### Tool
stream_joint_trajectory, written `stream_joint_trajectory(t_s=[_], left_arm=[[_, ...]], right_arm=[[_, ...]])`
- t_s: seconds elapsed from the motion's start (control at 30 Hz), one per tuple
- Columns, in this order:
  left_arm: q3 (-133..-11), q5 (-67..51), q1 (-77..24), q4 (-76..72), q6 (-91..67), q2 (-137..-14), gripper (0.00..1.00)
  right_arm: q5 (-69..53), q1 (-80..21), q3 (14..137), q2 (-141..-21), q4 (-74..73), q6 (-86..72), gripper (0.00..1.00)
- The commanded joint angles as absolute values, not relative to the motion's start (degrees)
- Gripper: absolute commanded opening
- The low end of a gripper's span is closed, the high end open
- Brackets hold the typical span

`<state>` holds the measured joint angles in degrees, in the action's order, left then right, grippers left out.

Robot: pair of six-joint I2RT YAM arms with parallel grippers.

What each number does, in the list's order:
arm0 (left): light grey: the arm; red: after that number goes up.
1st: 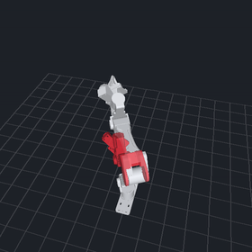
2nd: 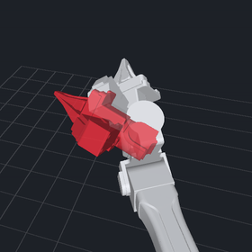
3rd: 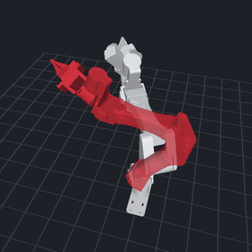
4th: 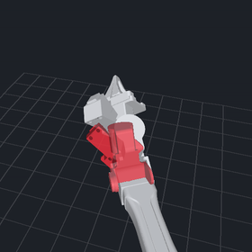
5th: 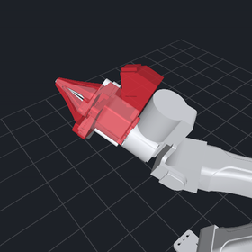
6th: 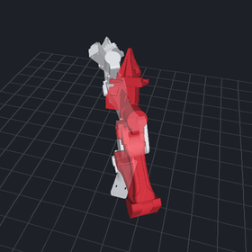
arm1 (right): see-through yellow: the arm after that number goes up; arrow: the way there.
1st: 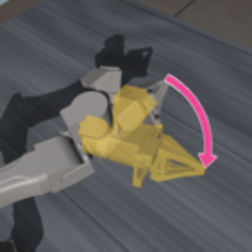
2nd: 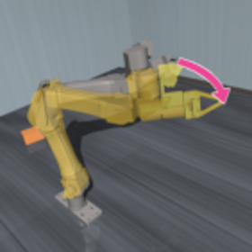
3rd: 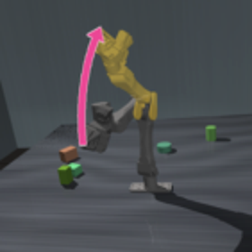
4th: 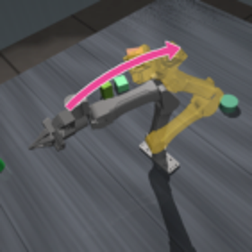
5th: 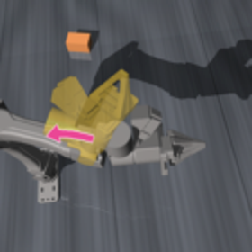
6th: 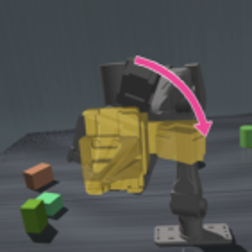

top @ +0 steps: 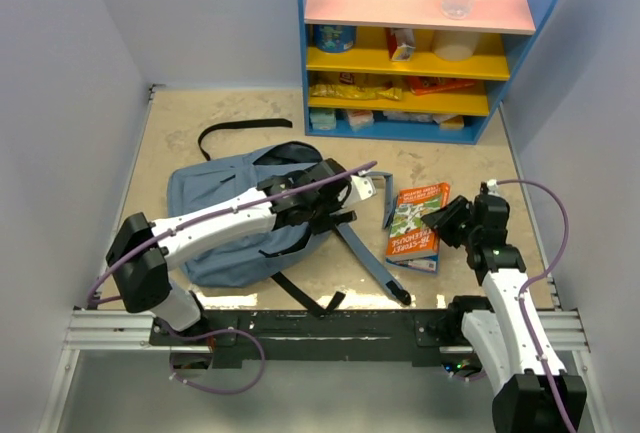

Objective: Pack the student bag
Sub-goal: Pick up the book from the center of the board.

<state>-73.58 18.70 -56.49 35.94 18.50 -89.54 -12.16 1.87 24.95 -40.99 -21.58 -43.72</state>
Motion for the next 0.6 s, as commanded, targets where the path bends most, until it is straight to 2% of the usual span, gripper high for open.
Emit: stream_joint_trajectory(t_s=[0.0, 0.07, 0.1, 0.2, 0.3, 0.43, 0.57], left_arm=[[-74.9, 21.5, -56.3, 33.8, 16.7, -89.1, 0.87], [-75.7, 21.2, -56.3, 34.3, 16.5, -88.7, 0.68], [-75.9, 21.2, -56.3, 34.4, 16.4, -87.9, 0.44], [-77.2, 21.1, -56.3, 35.4, 16.3, -86.4, 0.12], [-78.4, 21.1, -56.3, 36.3, 16.8, -84.6, 0.00], [-78.8, 21.0, -55.3, 36.3, 17.8, -81.7, 0.00], [-77.5, 20.4, -54.3, 34.5, 18.8, -77.5, 0.00]], right_arm=[[-14.2, 1.6, 26.6, -40.0, -20.7, -44.0, 0.01], [-14.8, 1.7, 26.7, -40.1, -20.5, -44.1, 0.01], [-15.1, 1.6, 26.8, -40.1, -20.4, -44.2, 0.01], [-15.6, 1.7, 27.6, -39.9, -19.3, -44.2, 0.01], [-17.9, 1.7, 28.5, -40.6, -16.3, -44.2, 0.00], [-23.1, 1.6, 30.8, -42.4, -9.6, -46.8, 0.00], [-30.4, -1.7, 34.4, -47.4, 6.9, -56.1, 0.00]])
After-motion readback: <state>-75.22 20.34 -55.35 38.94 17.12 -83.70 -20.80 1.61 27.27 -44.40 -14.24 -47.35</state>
